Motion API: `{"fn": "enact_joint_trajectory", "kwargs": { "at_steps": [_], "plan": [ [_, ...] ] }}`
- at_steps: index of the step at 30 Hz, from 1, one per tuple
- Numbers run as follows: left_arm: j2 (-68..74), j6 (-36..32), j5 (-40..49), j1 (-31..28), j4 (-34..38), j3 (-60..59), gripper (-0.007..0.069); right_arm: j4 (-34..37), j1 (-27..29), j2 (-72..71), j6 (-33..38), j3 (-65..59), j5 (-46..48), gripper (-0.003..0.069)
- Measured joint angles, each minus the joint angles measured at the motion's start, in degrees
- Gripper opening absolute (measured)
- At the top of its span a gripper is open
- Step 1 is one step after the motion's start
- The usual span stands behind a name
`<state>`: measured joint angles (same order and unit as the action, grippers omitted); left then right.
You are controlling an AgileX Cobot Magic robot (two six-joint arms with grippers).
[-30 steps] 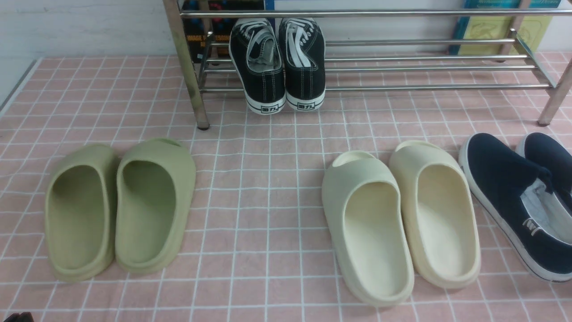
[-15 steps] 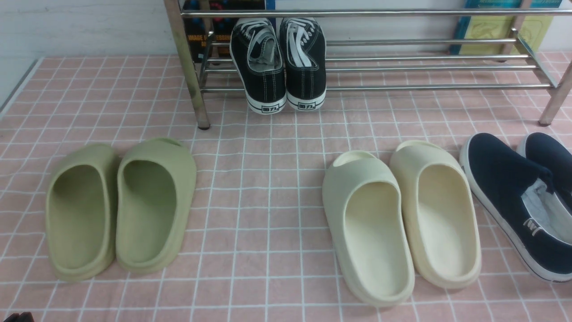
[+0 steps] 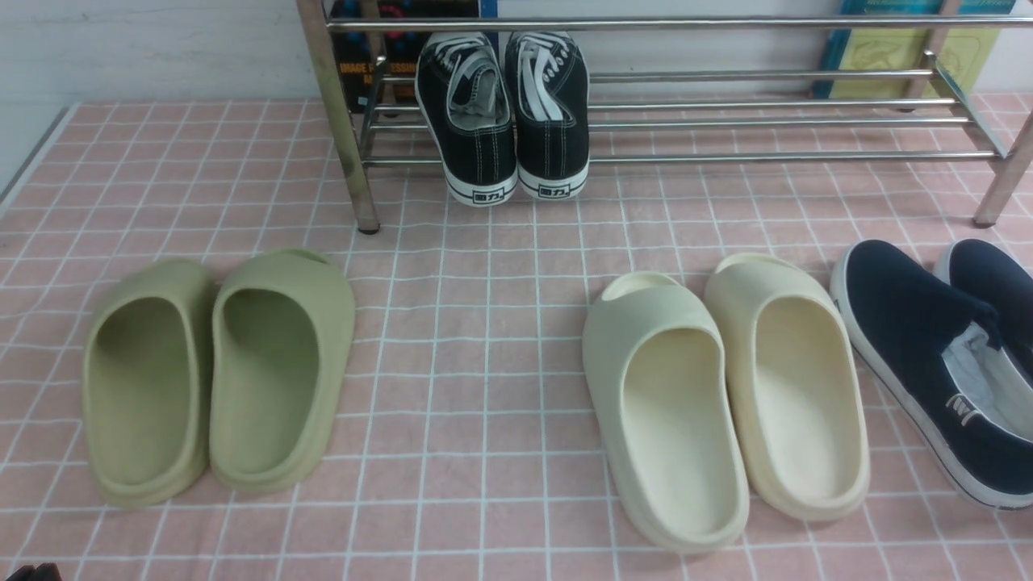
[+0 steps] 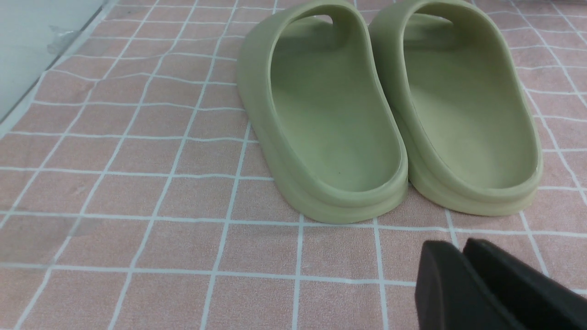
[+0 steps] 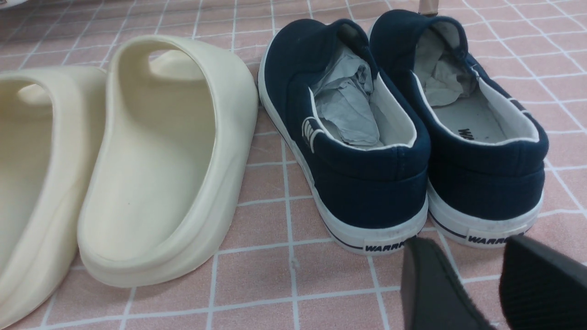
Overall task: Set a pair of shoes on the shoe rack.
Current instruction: Use the right arm to grab the shoe closest to it
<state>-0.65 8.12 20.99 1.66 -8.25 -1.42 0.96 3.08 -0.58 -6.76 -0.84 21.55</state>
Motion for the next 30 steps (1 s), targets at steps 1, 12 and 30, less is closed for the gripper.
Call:
{"fn": "enact_joint_trajectory", "kwargs": {
  "at_steps": [1, 12, 30],
  "plan": [
    [0.0, 0.0, 0.0, 0.0, 0.0, 0.0, 0.0083, 0.0, 0.0, 0.0, 0.0, 0.0, 0.0, 0.024],
    [0.0, 0.0, 0.0, 0.0, 0.0, 0.0, 0.0083, 4.12, 0.0, 0.0, 0.0, 0.0, 0.0, 0.024],
    [0.0, 0.04, 0.0, 0.0, 0.0, 0.0, 0.0087, 57.43, 0.0, 0.0, 0.29, -0.51, 0.5, 0.024]
  ]
}}
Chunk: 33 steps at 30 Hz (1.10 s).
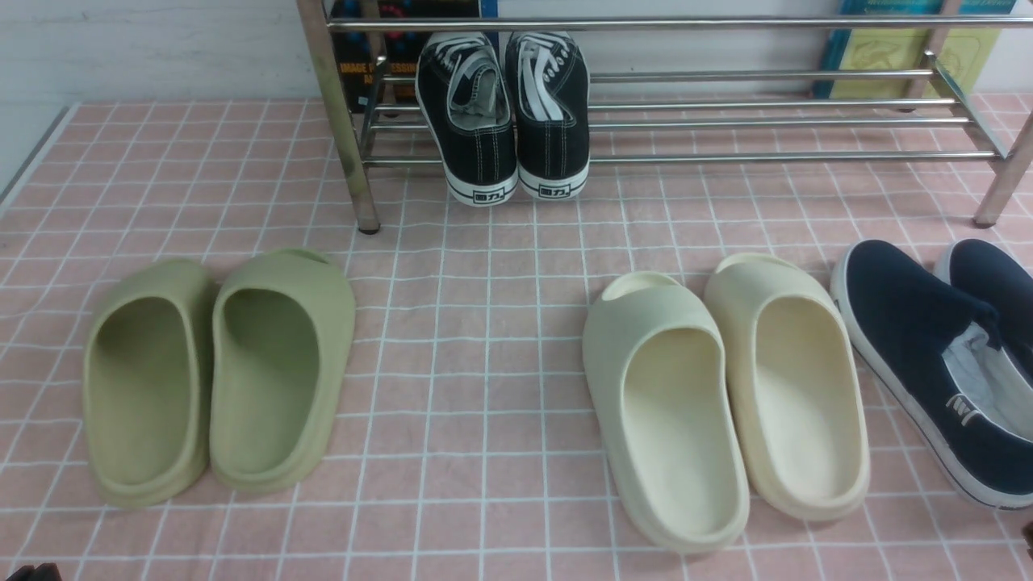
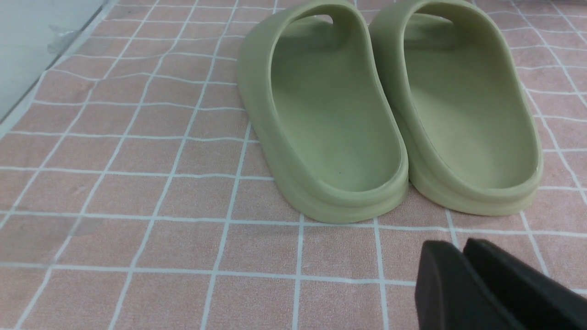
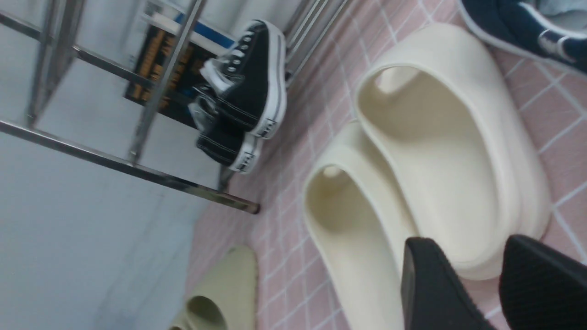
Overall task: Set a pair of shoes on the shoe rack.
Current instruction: Use the right arm to grab the shoe closest to it
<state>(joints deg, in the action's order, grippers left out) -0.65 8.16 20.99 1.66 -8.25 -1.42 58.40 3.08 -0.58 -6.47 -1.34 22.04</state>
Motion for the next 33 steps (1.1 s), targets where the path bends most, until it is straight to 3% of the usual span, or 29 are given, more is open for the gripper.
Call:
{"fn": "enact_joint_trajectory", "kwargs": {
  "at_steps": [4, 9, 10, 13, 16, 24, 33],
  "plan": [
    [0.0, 0.0, 0.0, 0.0, 0.0, 0.0, 0.009, 1.57, 0.0, 0.0, 1.78, 0.0, -2.12, 0.024],
    [0.0, 0.0, 0.0, 0.0, 0.0, 0.0, 0.0091, 1.31, 0.0, 0.0, 12.76, 0.99, 0.23, 0.023],
    [0.0, 0.0, 0.0, 0.0, 0.0, 0.0, 0.0091, -0.05, 0.0, 0.2, 15.96, 3.34, 2.61, 0.02],
    [0.0, 0.02, 0.0, 0.0, 0.0, 0.0, 0.0091, -7.07, 0.0, 4.27, 17.98, 9.92, 6.44, 0.0085],
    [0.0, 0.07, 0.0, 0.0, 0.0, 0.0, 0.0091, -20.42, 0.0, 14.51, 17.92, 22.52, 13.75, -0.0014],
    [0.0, 0.07, 0.0, 0.0, 0.0, 0.0, 0.0091, -43.38, -0.45, 42.67, 17.81, 48.76, 38.1, -0.0017],
    [0.0, 0.07, 0.0, 0.0, 0.0, 0.0, 0.0094, -52.66, -5.58, 66.99, 17.81, 58.7, 41.73, 0.0017]
  ]
}}
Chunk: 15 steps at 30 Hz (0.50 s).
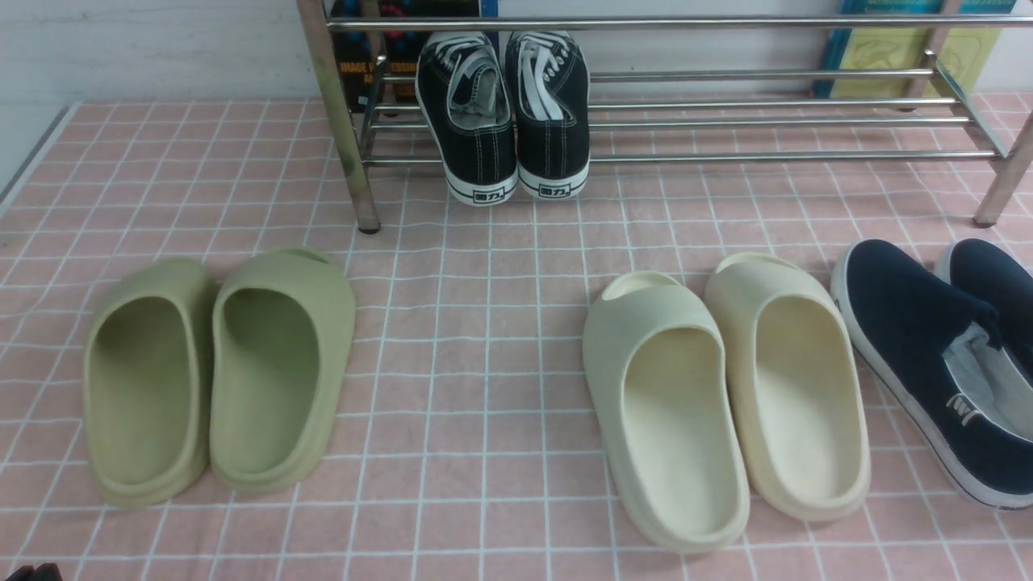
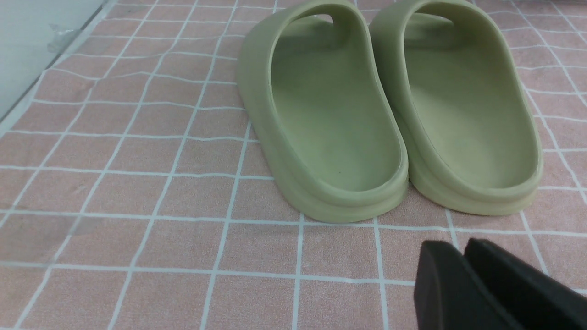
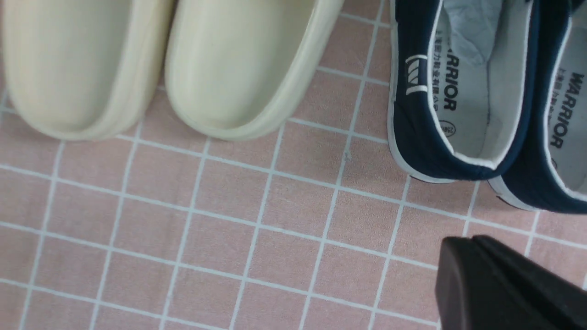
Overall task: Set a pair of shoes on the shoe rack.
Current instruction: Use the right arm to grab the shoe closest to it
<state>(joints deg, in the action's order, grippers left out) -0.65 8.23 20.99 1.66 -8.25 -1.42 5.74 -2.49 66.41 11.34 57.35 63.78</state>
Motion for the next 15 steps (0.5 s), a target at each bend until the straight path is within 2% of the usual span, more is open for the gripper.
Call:
{"fn": "enact_joint_trajectory", "kwargs": {
  "at_steps": [4, 7, 8, 10, 12, 15],
  "plan": [
    [0.0, 0.0, 0.0, 0.0, 0.0, 0.0, 0.0094, -1.67, -1.59, 7.29, 0.0, 1.88, -0.51, 0.0108],
    [0.0, 0.0, 0.0, 0.0, -0.01, 0.0, 0.0097, -3.14, -2.12, 14.85, 0.0, 2.7, -3.44, 0.0297],
    [0.0, 0.0, 0.0, 0.0, -0.01, 0.0, 0.0097, -3.24, -2.12, 15.19, 0.0, 2.7, -3.61, 0.0307],
    [0.0, 0.0, 0.0, 0.0, -0.01, 0.0, 0.0101, -4.64, -2.17, 19.39, -0.24, 2.76, -6.77, 0.0415],
    [0.0, 0.0, 0.0, 0.0, -0.01, 0.0, 0.0104, -6.22, -2.23, 21.93, -1.08, 2.86, -9.25, 0.0453],
    [0.0, 0.0, 0.0, 0.0, -0.01, 0.0, 0.0105, -9.14, -2.23, 25.58, -2.7, 2.98, -12.65, 0.0457]
  ]
}}
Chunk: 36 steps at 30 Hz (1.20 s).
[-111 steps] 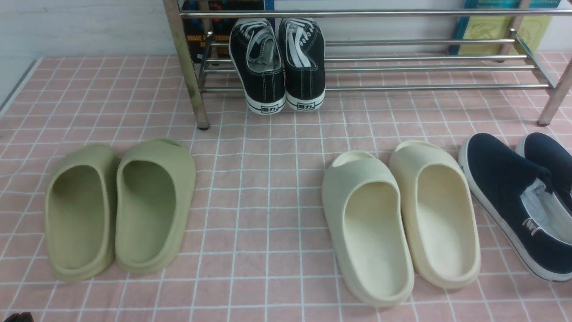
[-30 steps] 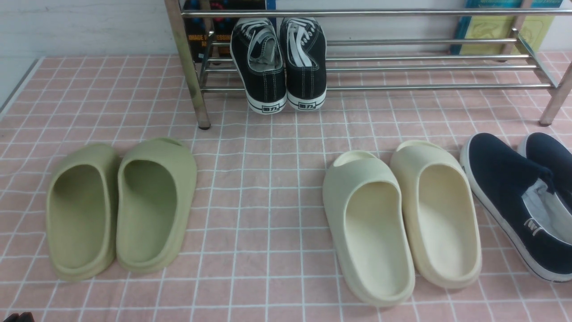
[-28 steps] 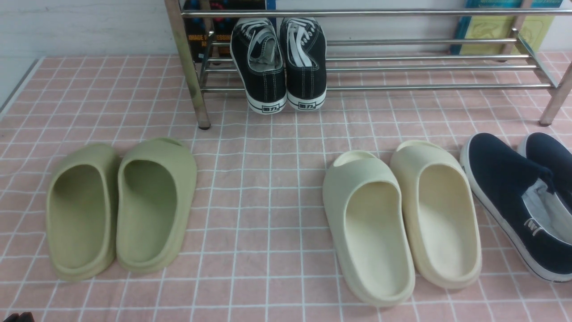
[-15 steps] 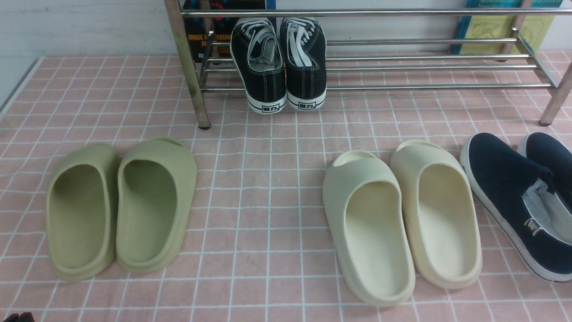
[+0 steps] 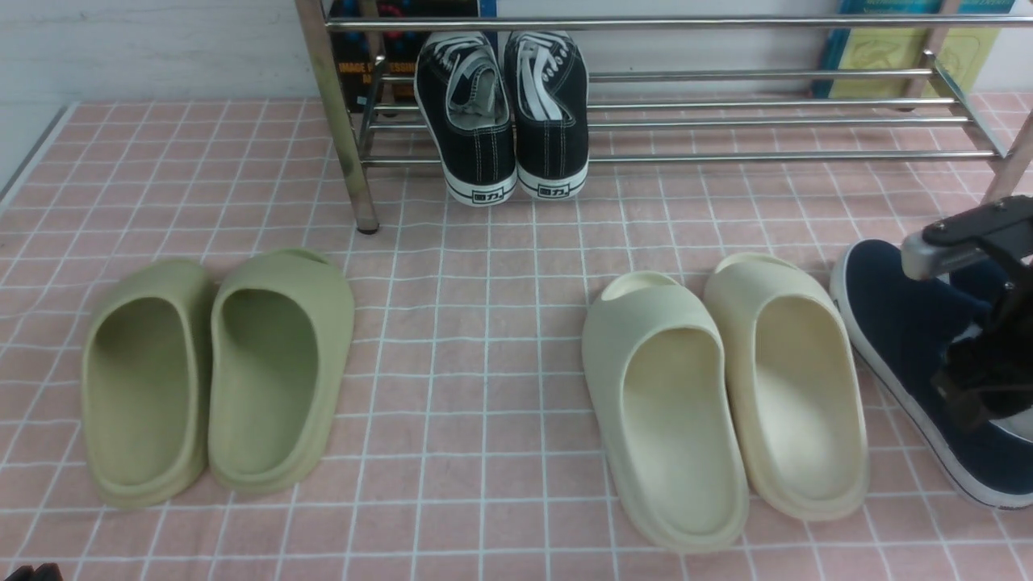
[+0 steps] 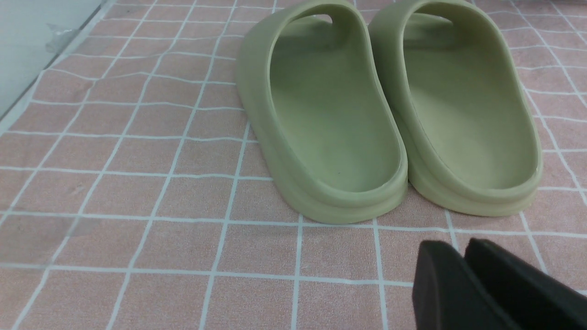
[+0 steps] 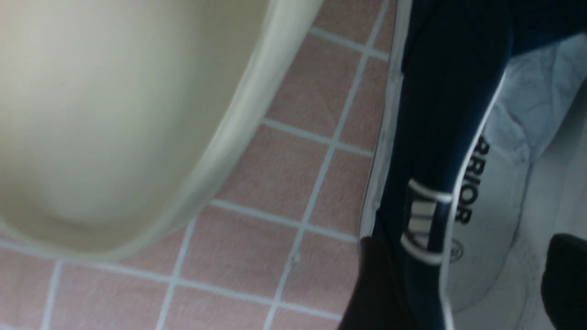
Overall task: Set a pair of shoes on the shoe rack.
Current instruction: Use the right arm to grab the shoe closest to it, then use the right arm to put a shoe into the shoe rack
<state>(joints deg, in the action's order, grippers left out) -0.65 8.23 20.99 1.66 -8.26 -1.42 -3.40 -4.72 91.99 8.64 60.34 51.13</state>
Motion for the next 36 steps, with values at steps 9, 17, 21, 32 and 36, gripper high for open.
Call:
{"fn": "enact_joint_trajectory", "kwargs": {
  "at_steps": [9, 17, 21, 32, 36],
  "plan": [
    [0.0, 0.0, 0.0, 0.0, 0.0, 0.0, 0.0107, 0.53, -0.1, 6.65, -0.42, 0.06, -3.17, 0.0193],
    [0.0, 0.0, 0.0, 0.0, 0.0, 0.0, 0.0112, 2.26, -0.18, 3.38, -0.42, 1.57, 0.88, 0.0021],
    [0.0, 0.0, 0.0, 0.0, 0.0, 0.0, 0.0115, 4.51, -0.18, -0.1, -0.42, 7.53, 7.27, 0.0021],
    [0.0, 0.0, 0.0, 0.0, 0.0, 0.0, 0.0128, 5.56, -0.18, 12.99, -0.42, 32.96, 12.65, 0.0021],
    [0.0, 0.02, 0.0, 0.0, 0.0, 0.0, 0.0129, 6.94, -0.18, 20.77, -0.42, 43.66, 14.2, 0.0021]
  ]
}}
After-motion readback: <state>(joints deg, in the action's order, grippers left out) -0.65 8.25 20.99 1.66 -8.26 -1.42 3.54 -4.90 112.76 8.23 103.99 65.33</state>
